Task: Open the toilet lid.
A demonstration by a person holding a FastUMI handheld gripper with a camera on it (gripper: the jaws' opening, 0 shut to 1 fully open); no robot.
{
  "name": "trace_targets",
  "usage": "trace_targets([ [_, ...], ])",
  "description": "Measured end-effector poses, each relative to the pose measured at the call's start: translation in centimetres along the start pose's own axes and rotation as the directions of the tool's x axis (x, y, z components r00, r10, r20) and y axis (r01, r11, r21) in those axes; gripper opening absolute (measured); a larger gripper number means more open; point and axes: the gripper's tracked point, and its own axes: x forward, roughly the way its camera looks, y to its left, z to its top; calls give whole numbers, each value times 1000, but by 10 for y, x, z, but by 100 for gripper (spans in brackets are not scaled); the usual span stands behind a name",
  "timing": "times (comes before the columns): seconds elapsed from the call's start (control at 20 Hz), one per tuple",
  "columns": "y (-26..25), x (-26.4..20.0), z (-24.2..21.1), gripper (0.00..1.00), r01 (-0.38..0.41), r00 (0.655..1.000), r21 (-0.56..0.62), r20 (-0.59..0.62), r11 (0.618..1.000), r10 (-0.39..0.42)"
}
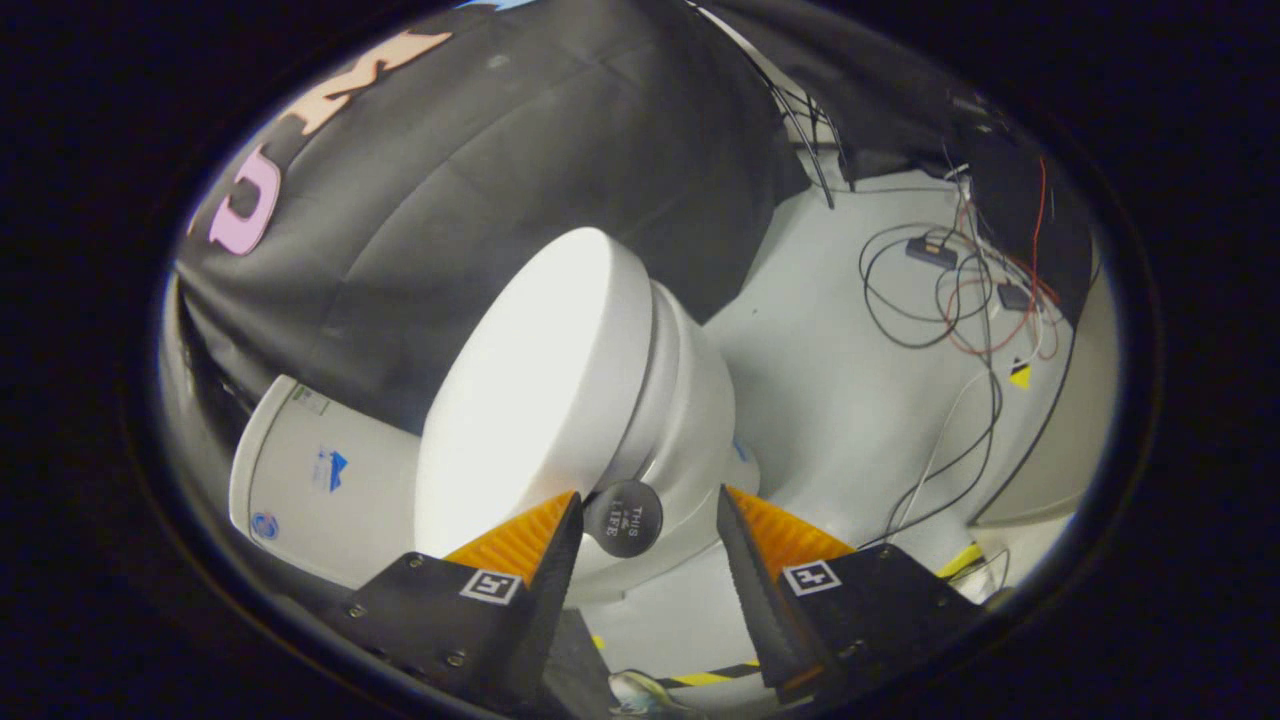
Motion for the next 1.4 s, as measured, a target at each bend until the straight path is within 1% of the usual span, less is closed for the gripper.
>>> trace_targets([
  [0.15, 8, 6, -4, 80, -37, 999, 34, -23, 999, 38],
  [0.25, 6, 11, -4, 57, -58, 998, 63, -28, 996, 59],
  [0.35, 11, 12, -4, 57, -100, 994, 102, -44, 990, 105],
  [0.4, 11, 1, -2, 42, -102, 994, 156, -33, 983, 108],
  [0.45, 13, 10, -1, 27, -128, 990, 192, -34, 973, 137],
  [0.55, 13, 13, 1, 26, -150, 987, 194, -32, 970, 159],
  [0.6, 18, 26, -9, 27, -162, 986, 221, -4, 962, 167],
  [0.65, 18, 13, 3, 18, -162, 985, 231, -19, 960, 171],
  [0.7, 17, 12, 4, 10, -162, 985, 218, -17, 963, 169],
  [1.15, 21, 1, 7, 9, -159, 987, 73, -21, 985, 160],
  [1.3, 21, -1, 9, 9, -137, 991, 25, -5, 990, 137],
  [1.4, 22, -1, 9, 11, -127, 992, 5, 0, 992, 127],
])
